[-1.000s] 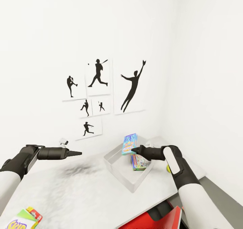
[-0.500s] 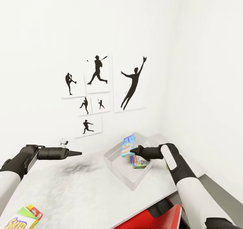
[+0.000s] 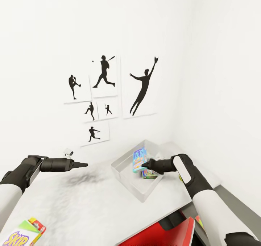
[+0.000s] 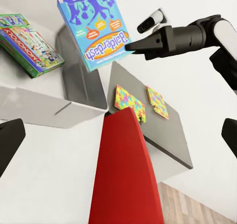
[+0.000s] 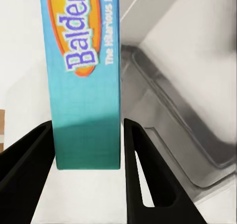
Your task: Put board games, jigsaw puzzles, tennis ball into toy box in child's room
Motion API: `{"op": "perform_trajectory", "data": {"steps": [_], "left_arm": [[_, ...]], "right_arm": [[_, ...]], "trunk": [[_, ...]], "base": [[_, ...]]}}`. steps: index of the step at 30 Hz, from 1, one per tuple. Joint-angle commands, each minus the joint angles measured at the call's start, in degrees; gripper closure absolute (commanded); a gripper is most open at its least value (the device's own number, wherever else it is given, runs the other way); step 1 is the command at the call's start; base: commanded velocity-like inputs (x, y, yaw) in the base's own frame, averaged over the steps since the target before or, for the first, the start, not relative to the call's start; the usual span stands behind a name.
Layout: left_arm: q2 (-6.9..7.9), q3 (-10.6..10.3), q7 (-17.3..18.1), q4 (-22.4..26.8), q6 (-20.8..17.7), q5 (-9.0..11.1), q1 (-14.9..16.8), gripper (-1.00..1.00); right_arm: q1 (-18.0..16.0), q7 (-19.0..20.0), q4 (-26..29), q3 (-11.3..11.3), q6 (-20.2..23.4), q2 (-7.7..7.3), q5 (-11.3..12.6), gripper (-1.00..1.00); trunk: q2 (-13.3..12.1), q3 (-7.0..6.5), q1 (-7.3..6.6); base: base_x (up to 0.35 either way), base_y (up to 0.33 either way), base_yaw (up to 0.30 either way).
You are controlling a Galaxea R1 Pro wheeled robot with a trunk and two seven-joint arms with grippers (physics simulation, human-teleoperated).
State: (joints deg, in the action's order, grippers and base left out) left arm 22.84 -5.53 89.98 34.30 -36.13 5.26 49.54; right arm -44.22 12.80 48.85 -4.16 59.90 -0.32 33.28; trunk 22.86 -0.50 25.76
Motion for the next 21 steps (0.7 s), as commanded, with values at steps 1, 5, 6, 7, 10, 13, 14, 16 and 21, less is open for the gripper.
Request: {"op": "perform_trajectory", "data": {"steps": [1,5,6,7,10,13,14,16,21], "left_arm": [[0.1,-0.45,0.02,-0.02,-0.61,0.55,0.03,-1.0],[0.1,-0.45,0.02,-0.02,-0.61,0.55,0.03,-1.0],[0.1,-0.45,0.02,-0.02,-0.61,0.55,0.03,-1.0],[0.1,-0.45,0.02,-0.02,-0.61,0.55,0.03,-1.0],[0.08,-0.47,0.02,-0.02,-0.61,0.55,0.03,-1.0],[0.04,-0.52,0.02,-0.02,-0.61,0.55,0.03,-1.0],[0.03,-0.52,0.02,-0.02,-0.61,0.55,0.03,-1.0],[0.02,-0.53,0.02,-0.02,-0.61,0.55,0.03,-1.0],[0.02,-0.54,0.02,-0.02,-0.61,0.55,0.03,-1.0]], "right_arm": [[-0.04,0.59,0.02,-0.89,0.1,-0.22,-0.49,1.0],[-0.07,0.63,0.02,-3.25,0.1,-0.72,-0.43,1.0],[-0.07,0.64,0.02,-3.75,0.1,-0.77,-0.42,1.0],[-0.07,0.64,0.03,-3.94,0.1,-0.79,-0.43,1.0],[-0.07,0.64,0.09,-4.24,0.1,-0.84,-0.41,1.0],[-0.07,0.64,0.1,-4.46,0.1,-0.87,-0.39,1.0],[-0.07,0.66,0.1,-4.49,0.1,-0.85,-0.4,1.0],[-0.07,0.69,0.1,-4.51,0.1,-0.85,-0.36,1.0],[-0.07,0.89,0.1,-4.54,0.1,-0.84,-0.33,1.0]], "trunk": [[0.06,0.12,0.02],[0.06,0.5,0.02],[0.06,0.6,0.02],[0.06,0.69,0.02],[0.06,0.97,0.02],[0.06,1.26,0.02],[0.06,1.35,0.02],[0.06,1.54,0.02],[0.06,2.01,0.02]], "base": [[0.0,0.0,0.0],[0.0,0.0,0.0],[0.0,0.0,0.0],[0.0,0.0,0.0],[0.0,0.0,0.0],[0.0,0.0,0.0],[0.0,0.0,0.0],[0.0,0.0,0.0],[0.0,0.0,0.0]]}}
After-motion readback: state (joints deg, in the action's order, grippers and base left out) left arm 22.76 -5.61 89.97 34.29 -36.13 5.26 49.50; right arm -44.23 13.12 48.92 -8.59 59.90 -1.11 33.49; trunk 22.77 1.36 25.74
